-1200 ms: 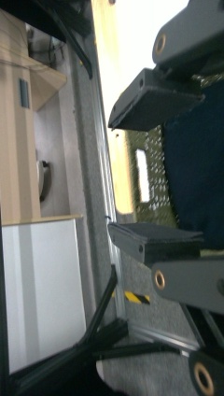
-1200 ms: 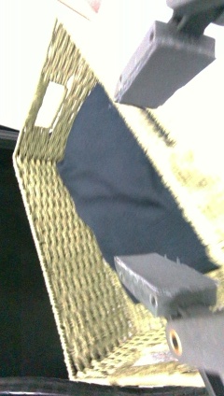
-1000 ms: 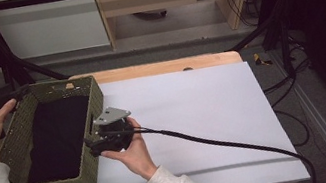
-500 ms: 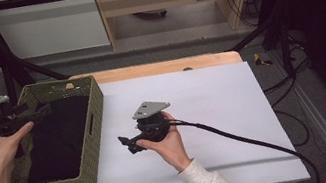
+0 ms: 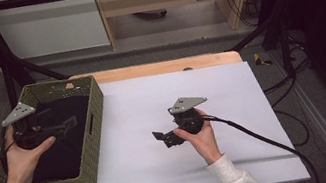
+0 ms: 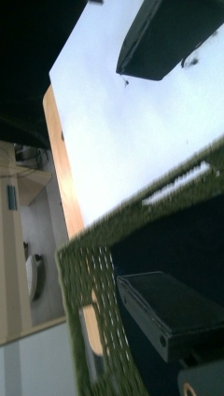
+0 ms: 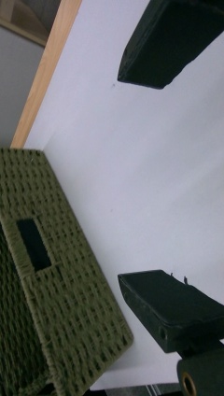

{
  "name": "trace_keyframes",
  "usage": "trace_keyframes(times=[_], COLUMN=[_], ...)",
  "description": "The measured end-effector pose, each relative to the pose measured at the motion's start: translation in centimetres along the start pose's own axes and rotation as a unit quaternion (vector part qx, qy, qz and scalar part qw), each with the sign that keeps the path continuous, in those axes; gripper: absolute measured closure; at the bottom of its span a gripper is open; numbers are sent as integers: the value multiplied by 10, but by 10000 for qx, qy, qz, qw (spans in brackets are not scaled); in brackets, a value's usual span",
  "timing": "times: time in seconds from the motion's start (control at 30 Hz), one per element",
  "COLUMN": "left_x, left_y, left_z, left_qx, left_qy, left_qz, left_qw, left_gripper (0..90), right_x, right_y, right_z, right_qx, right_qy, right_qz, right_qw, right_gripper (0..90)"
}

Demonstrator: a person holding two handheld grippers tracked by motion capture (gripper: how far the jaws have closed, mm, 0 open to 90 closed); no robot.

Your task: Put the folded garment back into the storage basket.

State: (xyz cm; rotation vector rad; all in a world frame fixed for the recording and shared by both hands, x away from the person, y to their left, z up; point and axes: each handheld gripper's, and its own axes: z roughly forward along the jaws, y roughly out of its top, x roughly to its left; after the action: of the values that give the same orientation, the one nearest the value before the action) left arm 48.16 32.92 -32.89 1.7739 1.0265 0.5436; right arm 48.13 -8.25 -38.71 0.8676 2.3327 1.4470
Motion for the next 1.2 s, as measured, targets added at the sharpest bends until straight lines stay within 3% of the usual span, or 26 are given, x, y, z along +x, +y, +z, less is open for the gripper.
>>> trace_keyframes(times=[0.33, 0.43, 0.47, 0.5, 0.7, 0.77, 0.9, 0.93, 1.07, 1.2], left_x=[-50, -66, -66, -76, -99, -110, -118, -122, -126, -128], left_y=[-2, -4, -4, -5, -14, -25, -38, -48, -66, -84], left_z=[24, 35, 35, 41, 58, 67, 76, 82, 90, 97], left_qx=[49, 107, 107, 121, 98, 121, 176, 246, 330, 468], left_qy=[-398, -626, -626, -728, -943, -1097, -1221, -1235, -1376, -1368], left_qz=[274, 353, 353, 421, 487, 474, 453, 533, 490, 506], left_qw=[9988, 9974, 9974, 9964, 9943, 9928, 9913, 9906, 9887, 9882], left_gripper=[7, 7, 7, 7, 8, 7, 8, 8, 8, 8], right_x=[-32, -41, -44, -47, -61, -67, -74, -78, -84, -87], right_y=[-23, -31, -35, -38, -56, -69, -82, -90, -103, -115], right_z=[-39, -48, -51, -54, -69, -78, -85, -89, -95, -101], right_qx=[20, 78, 85, 94, 209, 302, 393, 384, 379, 323], right_qy=[-140, -187, -210, -229, -267, -274, -318, -316, -332, -352], right_qz=[102, 145, 167, 191, 269, 287, 339, 396, 420, 365], right_qw=[9998, 9997, 9996, 9995, 9991, 9988, 9981, 9980, 9978, 9982], right_gripper=[55, 55, 54, 53, 44, 40, 38, 37, 34, 29])
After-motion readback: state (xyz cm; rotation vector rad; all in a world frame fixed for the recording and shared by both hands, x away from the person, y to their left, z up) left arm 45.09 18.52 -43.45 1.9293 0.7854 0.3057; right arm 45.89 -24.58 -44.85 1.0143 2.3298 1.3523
